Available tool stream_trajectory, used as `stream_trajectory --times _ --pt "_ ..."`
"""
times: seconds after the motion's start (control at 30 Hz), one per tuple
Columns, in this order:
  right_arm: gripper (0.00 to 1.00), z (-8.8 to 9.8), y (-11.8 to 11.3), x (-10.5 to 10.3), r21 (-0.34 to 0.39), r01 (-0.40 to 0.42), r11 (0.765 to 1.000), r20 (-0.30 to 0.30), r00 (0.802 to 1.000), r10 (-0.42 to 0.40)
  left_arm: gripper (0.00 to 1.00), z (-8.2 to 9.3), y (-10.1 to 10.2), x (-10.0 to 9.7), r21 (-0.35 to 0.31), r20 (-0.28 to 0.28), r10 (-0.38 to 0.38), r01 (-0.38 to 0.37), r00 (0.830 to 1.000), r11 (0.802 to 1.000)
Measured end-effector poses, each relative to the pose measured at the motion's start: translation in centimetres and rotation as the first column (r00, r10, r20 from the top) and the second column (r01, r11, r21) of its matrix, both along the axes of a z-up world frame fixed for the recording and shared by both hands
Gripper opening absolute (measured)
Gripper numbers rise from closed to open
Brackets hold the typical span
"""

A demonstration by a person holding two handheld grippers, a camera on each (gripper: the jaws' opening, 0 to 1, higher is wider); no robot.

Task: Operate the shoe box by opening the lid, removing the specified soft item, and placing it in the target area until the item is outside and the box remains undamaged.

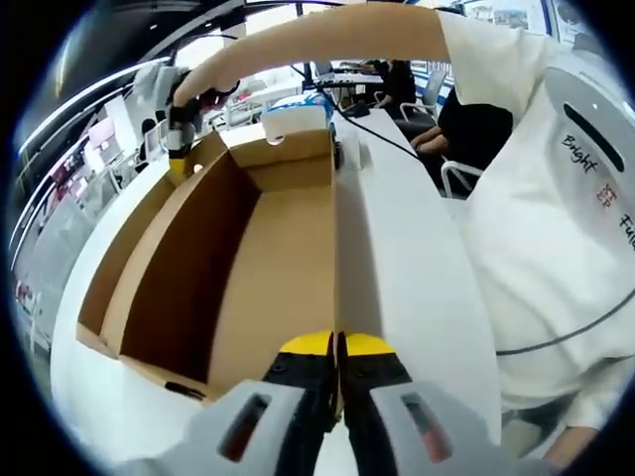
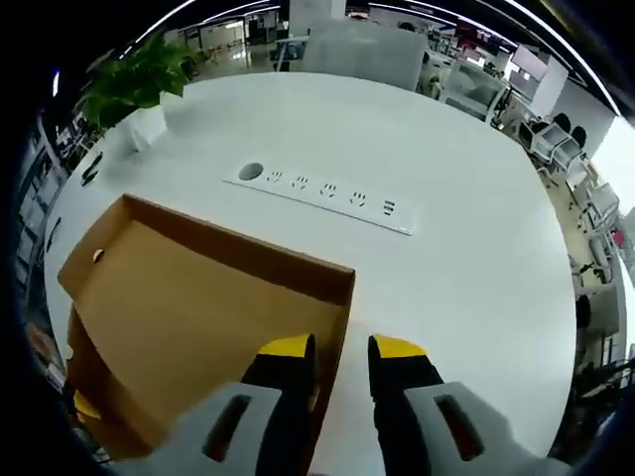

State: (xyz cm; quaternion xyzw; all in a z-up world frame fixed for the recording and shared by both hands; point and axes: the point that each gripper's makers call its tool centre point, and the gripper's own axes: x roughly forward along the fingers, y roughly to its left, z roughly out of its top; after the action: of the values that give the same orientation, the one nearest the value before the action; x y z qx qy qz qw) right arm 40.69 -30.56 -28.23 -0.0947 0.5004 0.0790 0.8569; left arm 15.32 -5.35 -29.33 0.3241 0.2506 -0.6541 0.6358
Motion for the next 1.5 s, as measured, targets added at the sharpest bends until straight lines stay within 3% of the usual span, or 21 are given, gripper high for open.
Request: stream_trajectory --times 0.33,0.4,0.43,0.6,0.7,0.87,1.03,1.13,1.3,1.5 --pt "0.11 -0.7 0.1 0.1 0.026 0.014 1.000 0.023 1.000 -0.015 0.01 0.0 0.0 -0.1 -0.005 0.006 -0.014 0.014 1.000 1.000" --pt "0.04 -0.8 0.9 -0.1 0.064 -0.013 0.998 0.014 1.000 0.012 0.01 0.0 0.0 -0.1 -0.007 0.011 -0.019 0.019 1.000 1.000" --pt "0.04 -0.6 0.7 0.3 0.064 0.011 0.998 0.044 0.999 -0.014 0.01 0.0 0.0 -0.1 -0.010 0.012 -0.020 0.020 1.000 1.000" --pt "0.04 -0.1 0.6 0.0 0.044 0.003 0.999 0.082 0.997 -0.006 0.02 0.1 -0.1 -0.1 -0.012 0.043 -0.027 0.027 0.999 1.000" --pt "0.03 0.2 0.5 0.3 0.064 0.008 0.998 0.088 0.996 -0.014 0.01 0.1 -0.1 0.1 -0.016 0.015 -0.010 0.010 1.000 1.000" --pt "0.03 1.0 0.6 0.1 0.070 0.003 0.998 0.135 0.991 -0.012 0.01 0.1 -0.1 0.0 -0.016 0.013 -0.005 0.005 1.000 1.000" --pt "0.04 1.6 0.3 -0.7 0.046 -0.004 0.999 0.172 0.985 -0.004 0.02 0.0 -0.1 0.2 -0.002 0.026 -0.011 0.011 1.000 1.000" --pt "0.04 2.3 0.4 -1.0 0.047 -0.009 0.999 0.225 0.974 -0.002 0.02 0.0 0.0 0.2 -0.004 0.018 0.001 -0.001 1.000 1.000" --pt "0.05 3.4 0.3 -1.2 -0.042 -0.032 0.999 0.255 0.966 0.042 0.03 -0.3 0.1 0.3 0.009 0.007 0.017 -0.017 1.000 1.000" --pt "0.05 4.0 -0.1 -2.3 -0.028 -0.018 0.999 0.288 0.957 0.026 0.05 -0.5 0.3 0.7 0.021 0.026 0.037 -0.038 0.999 0.999"
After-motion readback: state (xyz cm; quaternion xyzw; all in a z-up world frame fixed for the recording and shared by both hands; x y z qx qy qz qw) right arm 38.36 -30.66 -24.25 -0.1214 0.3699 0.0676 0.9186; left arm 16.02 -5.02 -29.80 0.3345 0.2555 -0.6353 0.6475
